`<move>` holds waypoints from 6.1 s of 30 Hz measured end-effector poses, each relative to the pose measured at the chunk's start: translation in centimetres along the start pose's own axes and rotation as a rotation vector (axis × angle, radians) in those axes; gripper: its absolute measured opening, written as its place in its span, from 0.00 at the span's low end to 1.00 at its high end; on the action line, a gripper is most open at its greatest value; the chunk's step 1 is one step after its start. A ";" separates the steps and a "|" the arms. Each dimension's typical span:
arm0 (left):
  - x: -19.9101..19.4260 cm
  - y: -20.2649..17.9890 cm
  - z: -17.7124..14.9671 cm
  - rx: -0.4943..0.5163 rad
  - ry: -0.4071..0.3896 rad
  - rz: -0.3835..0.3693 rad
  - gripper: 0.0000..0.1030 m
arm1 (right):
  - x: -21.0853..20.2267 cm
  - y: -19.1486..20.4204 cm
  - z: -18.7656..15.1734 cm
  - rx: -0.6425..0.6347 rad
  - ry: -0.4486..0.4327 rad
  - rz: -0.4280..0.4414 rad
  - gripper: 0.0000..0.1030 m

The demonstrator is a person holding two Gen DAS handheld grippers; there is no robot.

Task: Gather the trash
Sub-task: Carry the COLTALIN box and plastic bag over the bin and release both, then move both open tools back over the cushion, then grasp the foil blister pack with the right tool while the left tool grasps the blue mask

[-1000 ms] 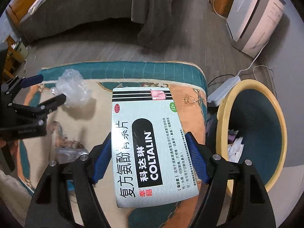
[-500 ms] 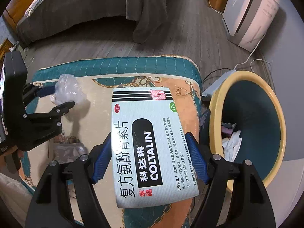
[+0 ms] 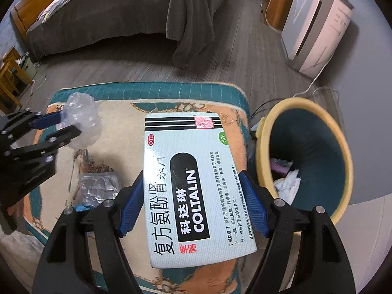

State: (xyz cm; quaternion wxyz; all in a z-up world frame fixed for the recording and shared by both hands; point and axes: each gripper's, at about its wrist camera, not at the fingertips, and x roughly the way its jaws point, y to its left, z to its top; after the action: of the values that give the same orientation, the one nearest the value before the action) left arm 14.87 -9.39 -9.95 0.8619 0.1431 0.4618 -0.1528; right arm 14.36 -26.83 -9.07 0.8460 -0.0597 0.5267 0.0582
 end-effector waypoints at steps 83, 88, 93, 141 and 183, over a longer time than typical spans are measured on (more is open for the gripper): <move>1.5 -15.3 7.8 0.130 -0.103 -0.069 0.94 | -2.4 -20.4 -3.3 0.583 -0.173 -0.094 0.94; -0.9 -11.0 6.3 0.068 -0.109 -0.026 0.94 | -3.8 -17.6 -2.2 0.506 -0.176 -0.136 0.94; -4.6 -6.6 4.1 0.021 -0.140 0.030 0.94 | -5.8 -12.9 -1.3 0.375 -0.191 -0.157 0.94; 0.2 -4.2 -12.9 0.083 0.149 -0.100 0.46 | 1.2 4.3 -3.6 0.208 0.051 -0.075 0.94; -6.0 14.0 -8.0 -0.291 0.020 -0.093 0.35 | 12.3 18.6 -1.0 -0.350 0.153 0.102 0.94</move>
State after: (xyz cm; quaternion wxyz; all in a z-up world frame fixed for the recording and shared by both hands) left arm 11.23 7.29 -7.71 0.8609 -0.0035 0.4938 -0.1224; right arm 15.88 -8.25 -21.33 0.7762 -0.1834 0.5734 0.1873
